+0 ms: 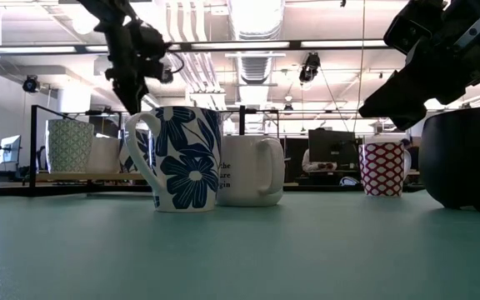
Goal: Place coffee mugs
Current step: Put the blue patterned mug on the shelf
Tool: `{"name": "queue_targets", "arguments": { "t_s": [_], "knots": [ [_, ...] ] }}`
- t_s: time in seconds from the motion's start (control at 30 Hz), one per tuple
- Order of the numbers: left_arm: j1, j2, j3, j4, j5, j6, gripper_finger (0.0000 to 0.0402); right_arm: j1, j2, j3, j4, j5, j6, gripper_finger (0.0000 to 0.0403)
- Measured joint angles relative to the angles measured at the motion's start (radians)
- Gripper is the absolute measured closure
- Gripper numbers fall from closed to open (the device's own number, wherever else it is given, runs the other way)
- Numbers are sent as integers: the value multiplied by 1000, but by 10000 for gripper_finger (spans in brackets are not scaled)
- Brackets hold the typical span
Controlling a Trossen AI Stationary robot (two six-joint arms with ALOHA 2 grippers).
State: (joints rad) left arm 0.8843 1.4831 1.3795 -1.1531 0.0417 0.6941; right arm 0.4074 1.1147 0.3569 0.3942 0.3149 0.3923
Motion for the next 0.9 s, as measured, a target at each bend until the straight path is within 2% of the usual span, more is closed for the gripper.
{"name": "queue_targets", "arguments": {
  "t_s": [0.17, 0.37, 0.43, 0.53, 0.63, 0.77, 0.9],
  "knots": [
    [-87, -43, -1, 0, 2, -42, 297, 0, 0, 0, 0, 0, 0, 316],
    [-272, -63, -1, -9, 3, -176, 297, 0, 0, 0, 0, 0, -3, 316],
    [-341, -62, -1, -8, -12, -278, 297, 0, 0, 0, 0, -14, -30, 316],
    [-444, -46, -1, 0, -44, -538, 297, 0, 0, 0, -1, -95, -146, 316],
    [-553, -23, -12, -2, -52, -749, 297, 1, 0, 0, 0, -129, -243, 316],
    [-709, 10, -31, 1, -50, -891, 297, 1, 0, 0, 0, -130, -298, 316],
    [-838, 46, -44, 63, -49, -1029, 296, 1, 0, 0, 0, -131, -280, 316]
  ]
}}
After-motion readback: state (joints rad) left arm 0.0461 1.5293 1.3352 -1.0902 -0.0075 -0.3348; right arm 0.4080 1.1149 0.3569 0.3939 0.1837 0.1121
